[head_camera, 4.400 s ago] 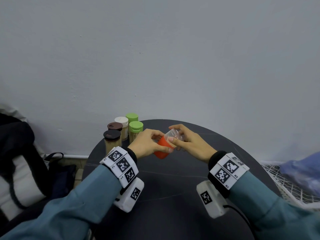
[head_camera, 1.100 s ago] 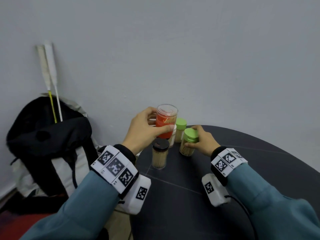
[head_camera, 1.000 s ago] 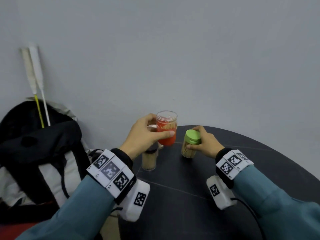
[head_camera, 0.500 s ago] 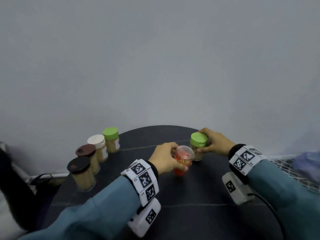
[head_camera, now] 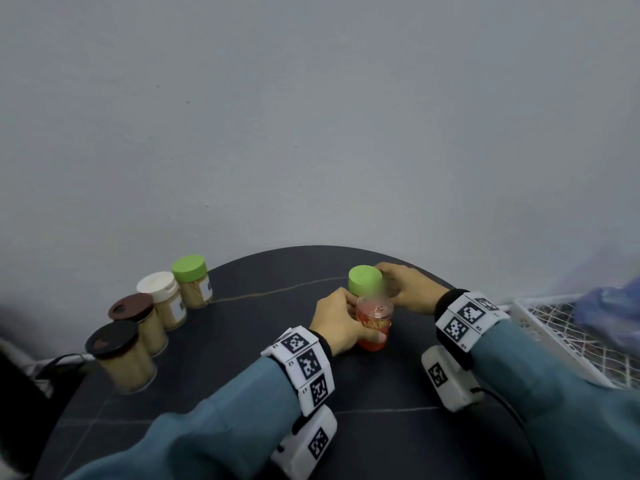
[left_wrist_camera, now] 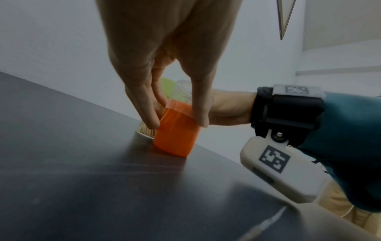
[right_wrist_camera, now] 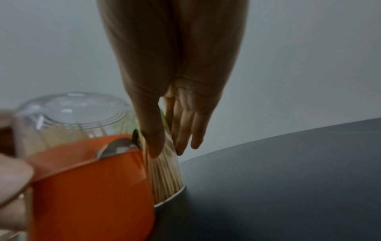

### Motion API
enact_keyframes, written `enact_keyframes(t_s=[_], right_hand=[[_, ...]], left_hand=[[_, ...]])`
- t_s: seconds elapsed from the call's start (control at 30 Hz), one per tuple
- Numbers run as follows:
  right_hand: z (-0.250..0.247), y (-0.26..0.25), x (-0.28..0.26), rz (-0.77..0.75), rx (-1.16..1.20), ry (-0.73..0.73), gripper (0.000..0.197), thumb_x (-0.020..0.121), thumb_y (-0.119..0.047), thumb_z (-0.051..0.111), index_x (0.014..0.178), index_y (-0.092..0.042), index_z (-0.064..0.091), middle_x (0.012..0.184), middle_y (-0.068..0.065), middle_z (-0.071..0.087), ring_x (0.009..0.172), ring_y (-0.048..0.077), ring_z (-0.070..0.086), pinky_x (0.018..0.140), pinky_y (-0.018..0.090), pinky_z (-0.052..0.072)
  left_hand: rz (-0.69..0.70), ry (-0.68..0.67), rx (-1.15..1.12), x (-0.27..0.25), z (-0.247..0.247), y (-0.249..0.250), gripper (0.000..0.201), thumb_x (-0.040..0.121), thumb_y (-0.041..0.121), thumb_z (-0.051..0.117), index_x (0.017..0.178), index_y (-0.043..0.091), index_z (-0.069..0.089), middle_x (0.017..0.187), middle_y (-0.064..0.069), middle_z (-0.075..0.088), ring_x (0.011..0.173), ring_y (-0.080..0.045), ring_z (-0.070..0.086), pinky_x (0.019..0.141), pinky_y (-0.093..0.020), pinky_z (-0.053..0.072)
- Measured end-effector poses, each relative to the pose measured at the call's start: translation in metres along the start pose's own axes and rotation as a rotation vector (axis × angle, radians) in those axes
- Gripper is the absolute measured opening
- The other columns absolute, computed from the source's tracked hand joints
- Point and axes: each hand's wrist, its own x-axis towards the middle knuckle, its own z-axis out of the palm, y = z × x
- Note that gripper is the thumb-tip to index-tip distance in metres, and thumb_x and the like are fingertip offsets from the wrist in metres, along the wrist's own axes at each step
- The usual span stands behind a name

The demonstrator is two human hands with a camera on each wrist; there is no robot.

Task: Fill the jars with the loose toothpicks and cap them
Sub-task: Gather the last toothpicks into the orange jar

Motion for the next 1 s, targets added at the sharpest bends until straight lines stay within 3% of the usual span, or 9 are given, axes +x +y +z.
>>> enact_keyframes(t_s=[0.13, 0.3, 0.37, 0.5, 0.7, 0.77, 0.9, 1.0], right_hand=[[-0.004, -0.001, -0.007, 0.01, -0.001, 0.036, 0.05, 0.078, 0.014, 0.062, 0.124, 0.001, 0.047, 0.124, 0.016, 0.055, 0.114, 0.028, 0.057, 0.096, 0.031, 0.047], [-0.019, -0.017, -0.019, -0.015, -0.113, 0.159, 0.043, 0.084, 0.013, 0.052, 0.124, -0.001, 0.049, 0.125, 0.012, 0.056, 0.116, 0.024, 0.055, 0.087, 0.013, 0.039], [-0.022, -0.03, -0.023, -0.049, -0.132, 0.2, 0.04, 0.085, 0.009, 0.054, 0.123, -0.001, 0.05, 0.123, 0.012, 0.057, 0.114, 0.022, 0.055, 0.085, 0.013, 0.038], [-0.016, -0.062, -0.027, -0.123, -0.134, 0.206, 0.038, 0.084, 0.004, 0.059, 0.121, -0.004, 0.052, 0.121, 0.011, 0.058, 0.11, 0.019, 0.056, 0.083, 0.013, 0.04], [0.03, -0.116, -0.014, -0.22, -0.134, 0.096, 0.04, 0.084, -0.002, 0.063, 0.121, -0.007, 0.051, 0.117, 0.01, 0.06, 0.096, 0.013, 0.056, 0.07, 0.005, 0.041], [0.051, -0.133, -0.005, -0.245, -0.132, 0.044, 0.042, 0.084, -0.003, 0.064, 0.123, -0.006, 0.049, 0.118, 0.011, 0.059, 0.098, 0.014, 0.056, 0.075, 0.01, 0.04], [0.094, -0.164, 0.02, -0.264, -0.187, -0.037, 0.051, 0.084, -0.008, 0.066, 0.129, -0.007, 0.042, 0.126, 0.01, 0.053, 0.112, 0.019, 0.055, 0.085, 0.016, 0.038], [0.118, -0.181, 0.045, -0.24, -0.194, -0.073, 0.063, 0.084, -0.009, 0.067, 0.137, -0.006, 0.033, 0.136, 0.013, 0.045, 0.122, 0.023, 0.048, 0.095, 0.024, 0.038]], left_hand=[[-0.02, 0.004, -0.024, -0.004, -0.005, -0.001, 0.056, 0.058, 0.01, 0.089, 0.097, 0.015, 0.049, 0.091, 0.006, 0.059, 0.08, -0.006, 0.056, 0.068, -0.014, 0.046], [-0.03, 0.013, 0.012, -0.014, -0.021, 0.0, 0.059, 0.064, 0.007, 0.085, 0.111, 0.01, 0.052, 0.103, 0.001, 0.055, 0.093, -0.012, 0.052, 0.078, -0.021, 0.045], [-0.01, 0.032, 0.011, -0.021, -0.031, 0.0, 0.054, 0.068, 0.005, 0.082, 0.113, 0.009, 0.053, 0.105, -0.001, 0.055, 0.094, -0.013, 0.052, 0.073, -0.018, 0.043], [0.066, 0.106, 0.034, -0.041, -0.06, -0.002, 0.04, 0.073, 0.003, 0.078, 0.105, 0.012, 0.056, 0.103, -0.001, 0.059, 0.094, -0.013, 0.055, 0.066, -0.01, 0.044], [0.171, 0.256, 0.066, -0.085, -0.123, -0.019, 0.028, 0.076, -0.001, 0.074, 0.093, 0.015, 0.058, 0.098, -0.001, 0.063, 0.095, -0.015, 0.059, 0.082, -0.019, 0.047], [0.187, 0.326, 0.071, -0.099, -0.147, -0.031, 0.027, 0.076, -0.003, 0.072, 0.092, 0.015, 0.059, 0.095, 0.002, 0.063, 0.093, -0.013, 0.06, 0.082, -0.015, 0.047], [0.171, 0.515, 0.136, -0.119, -0.19, -0.059, 0.03, 0.071, 0.001, 0.077, 0.092, 0.015, 0.061, 0.092, 0.004, 0.064, 0.085, -0.008, 0.06, 0.068, 0.001, 0.039], [0.088, 0.563, 0.244, -0.122, -0.213, -0.08, 0.047, 0.064, 0.015, 0.085, 0.104, 0.013, 0.059, 0.104, 0.0, 0.062, 0.096, -0.012, 0.057, 0.075, -0.008, 0.04]])
